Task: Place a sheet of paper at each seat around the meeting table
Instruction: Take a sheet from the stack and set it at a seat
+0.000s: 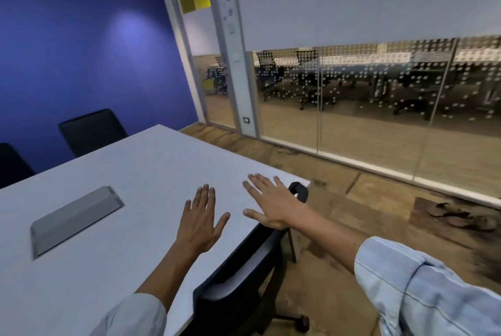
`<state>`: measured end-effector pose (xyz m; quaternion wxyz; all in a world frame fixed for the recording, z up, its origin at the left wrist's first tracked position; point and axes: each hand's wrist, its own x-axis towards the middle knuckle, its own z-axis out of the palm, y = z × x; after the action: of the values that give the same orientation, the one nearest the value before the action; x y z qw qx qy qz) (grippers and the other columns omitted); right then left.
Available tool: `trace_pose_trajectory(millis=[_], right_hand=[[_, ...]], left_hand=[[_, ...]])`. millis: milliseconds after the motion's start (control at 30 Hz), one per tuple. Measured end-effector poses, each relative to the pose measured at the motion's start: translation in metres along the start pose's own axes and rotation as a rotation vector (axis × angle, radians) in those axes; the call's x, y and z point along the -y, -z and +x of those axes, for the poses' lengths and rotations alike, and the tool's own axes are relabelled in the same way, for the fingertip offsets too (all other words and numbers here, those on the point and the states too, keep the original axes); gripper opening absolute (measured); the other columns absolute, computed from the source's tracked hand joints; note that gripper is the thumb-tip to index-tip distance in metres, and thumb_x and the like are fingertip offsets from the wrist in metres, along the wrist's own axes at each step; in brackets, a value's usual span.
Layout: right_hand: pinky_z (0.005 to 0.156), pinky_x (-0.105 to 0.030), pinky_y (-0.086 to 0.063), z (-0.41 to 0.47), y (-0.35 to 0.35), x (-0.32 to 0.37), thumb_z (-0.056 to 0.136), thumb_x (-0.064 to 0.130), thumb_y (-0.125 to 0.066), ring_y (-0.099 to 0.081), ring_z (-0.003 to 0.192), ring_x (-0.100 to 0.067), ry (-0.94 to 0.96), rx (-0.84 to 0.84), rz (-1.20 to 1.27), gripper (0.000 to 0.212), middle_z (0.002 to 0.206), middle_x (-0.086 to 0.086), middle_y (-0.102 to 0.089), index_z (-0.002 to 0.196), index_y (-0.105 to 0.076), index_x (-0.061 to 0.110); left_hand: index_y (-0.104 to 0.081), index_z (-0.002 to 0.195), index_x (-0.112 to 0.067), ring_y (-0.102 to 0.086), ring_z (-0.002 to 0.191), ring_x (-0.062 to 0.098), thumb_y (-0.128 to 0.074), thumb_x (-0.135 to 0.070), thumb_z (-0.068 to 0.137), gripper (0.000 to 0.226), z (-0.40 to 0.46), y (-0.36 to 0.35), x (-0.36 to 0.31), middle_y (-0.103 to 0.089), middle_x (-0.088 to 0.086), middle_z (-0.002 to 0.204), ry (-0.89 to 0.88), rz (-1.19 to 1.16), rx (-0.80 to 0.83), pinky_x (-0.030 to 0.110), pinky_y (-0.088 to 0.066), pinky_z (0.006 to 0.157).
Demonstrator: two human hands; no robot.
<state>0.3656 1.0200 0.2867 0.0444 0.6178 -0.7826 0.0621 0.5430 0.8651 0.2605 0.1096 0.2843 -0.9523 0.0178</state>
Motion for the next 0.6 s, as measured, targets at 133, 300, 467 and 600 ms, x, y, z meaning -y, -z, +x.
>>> trace_pose_trajectory(millis=[133,300,467,600], right_hand=[[0.121,-0.058,-0.005,0.012,0.006,-0.071,0.097,0.064,-0.025,0.002,0.154,-0.025,0.004,-0.011,-0.027,0.081,0.167,-0.008,0.002,0.158,-0.001,0.017],[0.121,-0.058,-0.008,0.034,0.008,-0.19,0.097,0.064,-0.026,0.0,0.154,-0.027,0.023,0.017,-0.001,0.081,0.167,-0.01,0.0,0.158,-0.002,0.016],[0.122,-0.057,-0.007,0.07,-0.001,-0.271,0.097,0.063,-0.026,0.0,0.154,-0.027,0.009,0.019,0.015,0.08,0.167,-0.009,0.0,0.158,-0.002,0.017],[0.122,-0.057,-0.01,0.119,-0.027,-0.349,0.097,0.064,-0.025,-0.002,0.154,-0.026,0.004,0.024,0.004,0.081,0.167,-0.009,0.0,0.157,-0.002,0.016]], left_hand=[[0.0,0.155,-0.011,0.0,0.152,0.023,0.0,-0.07,0.084,0.093,0.071,-0.003,-0.054,0.002,0.008,0.164,0.003,0.005,-0.053,0.045,-0.009,0.122],[-0.002,0.155,-0.009,0.0,0.152,0.028,0.0,-0.072,0.081,0.097,0.169,-0.025,-0.135,0.001,0.01,0.164,0.058,-0.064,-0.045,0.048,-0.011,0.12],[-0.003,0.155,-0.01,-0.001,0.151,0.034,0.002,-0.075,0.079,0.101,0.247,-0.05,-0.153,0.0,0.011,0.164,0.105,-0.033,-0.024,0.051,-0.011,0.12],[-0.007,0.155,-0.008,-0.007,0.151,0.036,0.004,-0.073,0.078,0.102,0.331,-0.093,-0.149,-0.007,0.014,0.164,0.145,-0.004,0.026,0.052,-0.017,0.119]])
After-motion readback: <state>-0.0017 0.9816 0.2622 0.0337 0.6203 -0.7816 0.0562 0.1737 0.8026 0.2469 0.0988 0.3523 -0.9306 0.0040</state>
